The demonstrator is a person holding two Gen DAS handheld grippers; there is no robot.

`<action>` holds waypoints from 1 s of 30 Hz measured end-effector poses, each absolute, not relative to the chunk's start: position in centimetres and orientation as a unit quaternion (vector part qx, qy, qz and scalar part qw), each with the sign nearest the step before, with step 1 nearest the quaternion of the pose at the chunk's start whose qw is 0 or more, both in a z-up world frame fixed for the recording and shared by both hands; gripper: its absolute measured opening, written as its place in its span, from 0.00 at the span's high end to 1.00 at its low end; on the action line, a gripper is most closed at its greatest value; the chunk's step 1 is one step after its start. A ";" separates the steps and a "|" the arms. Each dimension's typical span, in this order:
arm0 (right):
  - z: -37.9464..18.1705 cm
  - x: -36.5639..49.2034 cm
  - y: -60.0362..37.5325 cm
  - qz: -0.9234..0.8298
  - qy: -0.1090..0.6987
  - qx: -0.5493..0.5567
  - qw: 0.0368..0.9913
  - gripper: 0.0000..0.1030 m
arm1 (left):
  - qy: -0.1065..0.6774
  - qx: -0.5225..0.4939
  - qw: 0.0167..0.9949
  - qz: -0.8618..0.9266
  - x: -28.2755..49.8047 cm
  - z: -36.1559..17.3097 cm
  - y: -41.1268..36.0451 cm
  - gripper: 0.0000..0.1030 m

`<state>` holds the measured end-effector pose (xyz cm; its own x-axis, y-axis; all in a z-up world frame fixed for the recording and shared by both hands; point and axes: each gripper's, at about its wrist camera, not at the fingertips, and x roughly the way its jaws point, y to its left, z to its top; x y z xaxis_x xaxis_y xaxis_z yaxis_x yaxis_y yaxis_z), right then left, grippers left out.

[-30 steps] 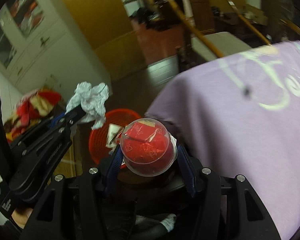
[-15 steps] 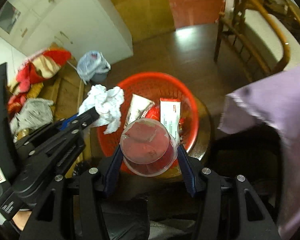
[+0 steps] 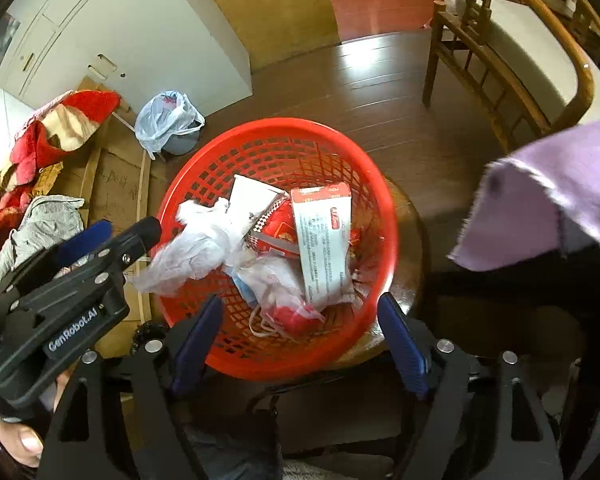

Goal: Collect trash

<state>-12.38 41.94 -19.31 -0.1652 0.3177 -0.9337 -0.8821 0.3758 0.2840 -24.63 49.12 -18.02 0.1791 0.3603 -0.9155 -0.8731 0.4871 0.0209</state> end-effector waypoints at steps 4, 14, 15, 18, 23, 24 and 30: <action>-17.7 -13.0 40.2 0.498 0.544 -0.283 0.613 0.18 | 0.487 -0.279 0.706 0.432 -24.9 -17.4 48.5 0.28; -13.5 -14.8 33.1 0.476 0.495 -0.302 0.662 0.10 | 0.484 -0.274 0.693 0.460 -27.2 -13.9 45.7 0.16; -13.2 -14.8 32.8 0.473 0.492 -0.302 0.666 0.10 | 0.480 -0.274 0.697 0.457 -27.1 -13.4 45.3 0.15; -12.2 -14.9 31.6 0.460 0.482 -0.299 0.683 0.10 | 0.467 -0.269 0.709 0.455 -26.8 -12.1 44.4 0.12; -11.1 -15.3 30.5 0.451 0.474 -0.294 0.697 0.10 | 0.468 -0.263 0.724 0.433 -25.9 -11.1 42.6 0.10; -11.1 -15.5 30.5 0.450 0.471 -0.297 0.699 0.10 | 0.467 -0.264 0.726 0.430 -25.9 -10.8 42.3 0.10; -10.5 -15.9 30.0 0.445 0.458 -0.299 0.709 0.10 | 0.456 -0.244 0.745 0.421 -25.3 -9.5 41.0 0.10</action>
<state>-15.91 29.97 -10.52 0.1831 0.3572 -0.9159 -0.9052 0.4246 -0.0153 -25.30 40.98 -9.47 0.2288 0.4042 -0.8856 -0.8502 0.5261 0.0204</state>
